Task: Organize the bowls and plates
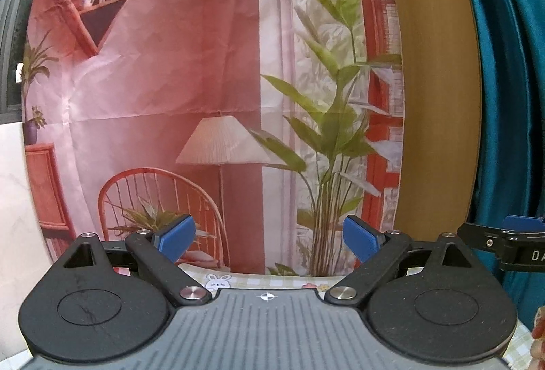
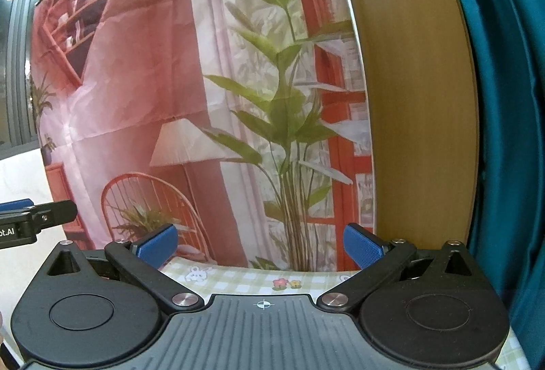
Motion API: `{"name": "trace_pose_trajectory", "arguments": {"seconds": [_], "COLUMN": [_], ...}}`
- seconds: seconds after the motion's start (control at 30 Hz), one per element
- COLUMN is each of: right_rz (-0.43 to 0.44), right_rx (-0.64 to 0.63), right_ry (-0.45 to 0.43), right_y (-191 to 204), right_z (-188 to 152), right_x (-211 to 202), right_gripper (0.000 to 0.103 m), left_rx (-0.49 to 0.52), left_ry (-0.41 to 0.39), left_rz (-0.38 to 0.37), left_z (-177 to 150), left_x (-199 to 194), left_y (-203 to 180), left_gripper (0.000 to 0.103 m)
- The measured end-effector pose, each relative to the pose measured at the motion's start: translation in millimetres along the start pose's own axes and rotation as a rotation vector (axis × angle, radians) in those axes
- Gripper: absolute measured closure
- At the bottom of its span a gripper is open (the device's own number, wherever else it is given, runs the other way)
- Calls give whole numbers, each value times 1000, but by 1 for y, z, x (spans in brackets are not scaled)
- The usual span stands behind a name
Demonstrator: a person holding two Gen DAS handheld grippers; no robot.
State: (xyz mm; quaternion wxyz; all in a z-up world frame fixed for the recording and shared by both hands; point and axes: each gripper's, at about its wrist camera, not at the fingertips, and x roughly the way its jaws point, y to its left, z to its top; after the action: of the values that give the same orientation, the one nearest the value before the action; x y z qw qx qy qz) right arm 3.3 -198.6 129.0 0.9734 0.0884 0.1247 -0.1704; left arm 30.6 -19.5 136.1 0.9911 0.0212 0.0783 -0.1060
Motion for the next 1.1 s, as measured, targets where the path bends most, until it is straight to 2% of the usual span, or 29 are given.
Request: {"name": "trace_pose_trajectory", "arguments": {"seconds": [1.1], "right_rz": [15], "right_rx": [-11], "right_ry": [3], "right_y": [8], "right_z": [1], "right_x": [-5], "right_gripper": [0], "left_rx": [-9], "left_ry": [21], "left_rz": [35], "left_z": [-3], "left_x": [-5], "left_y": [10], "left_gripper": [8]}}
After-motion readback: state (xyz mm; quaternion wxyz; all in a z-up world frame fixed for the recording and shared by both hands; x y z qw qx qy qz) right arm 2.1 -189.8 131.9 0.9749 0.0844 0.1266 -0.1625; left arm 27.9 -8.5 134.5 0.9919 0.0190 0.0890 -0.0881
